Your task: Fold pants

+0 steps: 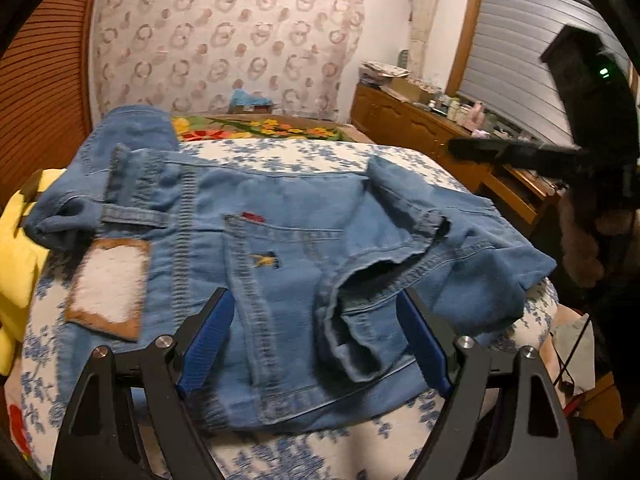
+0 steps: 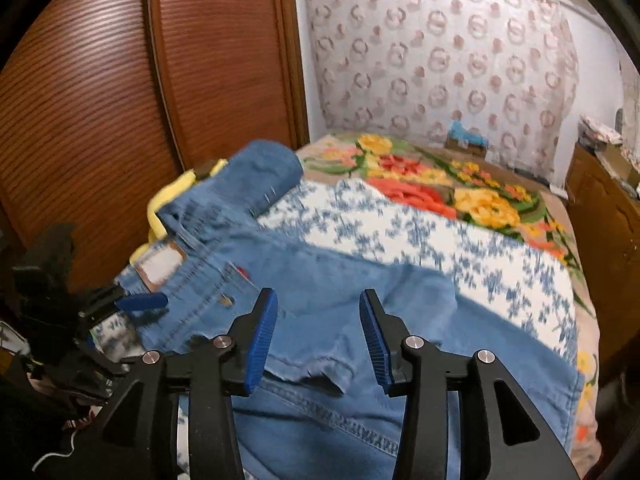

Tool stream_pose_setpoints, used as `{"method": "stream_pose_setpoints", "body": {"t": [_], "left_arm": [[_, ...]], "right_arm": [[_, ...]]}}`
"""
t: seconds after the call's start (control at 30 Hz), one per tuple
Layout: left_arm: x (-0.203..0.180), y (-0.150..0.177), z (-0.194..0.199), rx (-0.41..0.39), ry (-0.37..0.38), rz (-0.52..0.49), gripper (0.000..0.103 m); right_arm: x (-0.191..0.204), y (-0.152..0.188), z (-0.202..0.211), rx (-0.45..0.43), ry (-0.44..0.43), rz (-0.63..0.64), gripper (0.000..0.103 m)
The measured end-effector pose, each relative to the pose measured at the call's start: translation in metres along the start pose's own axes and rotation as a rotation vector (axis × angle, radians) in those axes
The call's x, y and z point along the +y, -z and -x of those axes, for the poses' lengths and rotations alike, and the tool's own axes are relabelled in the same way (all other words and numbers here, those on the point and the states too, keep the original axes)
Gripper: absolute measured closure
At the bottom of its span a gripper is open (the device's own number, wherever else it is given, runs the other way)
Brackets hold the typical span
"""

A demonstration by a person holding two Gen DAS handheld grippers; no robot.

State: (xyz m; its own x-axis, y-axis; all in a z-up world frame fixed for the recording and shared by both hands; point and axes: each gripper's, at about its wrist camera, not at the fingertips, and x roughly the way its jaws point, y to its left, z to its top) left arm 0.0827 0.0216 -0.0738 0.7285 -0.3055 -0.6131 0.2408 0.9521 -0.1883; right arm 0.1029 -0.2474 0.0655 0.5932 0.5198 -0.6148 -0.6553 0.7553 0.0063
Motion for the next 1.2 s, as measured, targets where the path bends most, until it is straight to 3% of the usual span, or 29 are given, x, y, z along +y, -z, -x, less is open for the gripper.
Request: {"method": "stream_pose_setpoints", "body": {"t": [0.13, 0.2, 0.4, 0.5, 0.53, 0.57, 0.63, 0.97, 1.2], "left_arm": [[-0.008, -0.001, -0.013, 0.033, 0.046, -0.023, 0.056], [-0.009, -0.001, -0.020, 0.054, 0.061, -0.028, 0.062], [-0.005, 0.004, -0.037, 0.085, 0.059, -0.022, 0.070], [-0.006, 0.004, -0.034, 0.074, 0.080, -0.022, 0.086], [-0.007, 0.004, -0.033, 0.068, 0.080, -0.023, 0.090], [-0.008, 0.003, -0.030, 0.058, 0.080, -0.027, 0.092], [-0.009, 0.002, -0.023, 0.040, 0.079, -0.028, 0.093], [0.011, -0.014, 0.040, -0.087, 0.075, -0.006, 0.094], [0.033, -0.015, 0.072, -0.136, 0.033, 0.011, 0.094]], "right_arm": [[0.003, 0.002, -0.020, 0.069, -0.010, -0.017, 0.059], [0.005, 0.004, -0.031, 0.102, -0.012, -0.023, 0.059], [0.010, 0.007, -0.056, 0.188, -0.002, -0.073, 0.059], [0.009, 0.007, -0.062, 0.213, -0.027, -0.107, 0.059], [0.009, 0.006, -0.063, 0.212, -0.034, -0.108, 0.075], [0.011, 0.004, -0.062, 0.204, -0.049, -0.105, 0.084], [0.017, -0.003, -0.059, 0.181, -0.077, -0.093, 0.089], [0.075, -0.078, -0.006, -0.067, -0.125, 0.021, 0.092], [0.127, -0.127, -0.017, -0.104, -0.157, 0.126, 0.092]]}}
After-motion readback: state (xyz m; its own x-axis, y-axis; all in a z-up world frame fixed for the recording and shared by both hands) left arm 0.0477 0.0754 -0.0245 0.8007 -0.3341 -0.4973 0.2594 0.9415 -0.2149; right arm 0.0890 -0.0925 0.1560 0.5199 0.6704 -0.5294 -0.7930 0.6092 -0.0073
